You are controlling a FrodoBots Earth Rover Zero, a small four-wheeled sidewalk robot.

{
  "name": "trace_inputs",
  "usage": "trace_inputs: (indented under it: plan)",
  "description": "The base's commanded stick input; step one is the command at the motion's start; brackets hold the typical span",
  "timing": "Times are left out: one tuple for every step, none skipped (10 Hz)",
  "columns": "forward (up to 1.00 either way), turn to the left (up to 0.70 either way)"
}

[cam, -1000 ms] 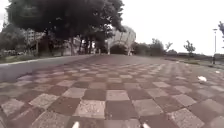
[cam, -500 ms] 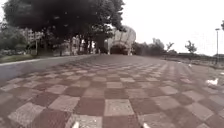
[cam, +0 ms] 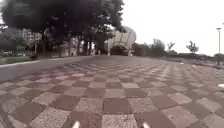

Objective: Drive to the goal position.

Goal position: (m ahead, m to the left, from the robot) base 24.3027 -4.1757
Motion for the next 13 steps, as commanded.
trace_inputs:
  plan:
    - [0.7, 0.0]
    - [0.7, 0.0]
    - [0.7, 0.0]
    - [0.7, 0.0]
    - [0.7, 0.0]
    - [0.7, 0.0]
    - [0.7, 0.0]
    - [0.7, 0.0]
    - [0.7, 0.0]
    - [0.7, 0.0]
    - [0.7, 0.0]
    - [0.7, 0.0]
    - [0.7, 0.0]
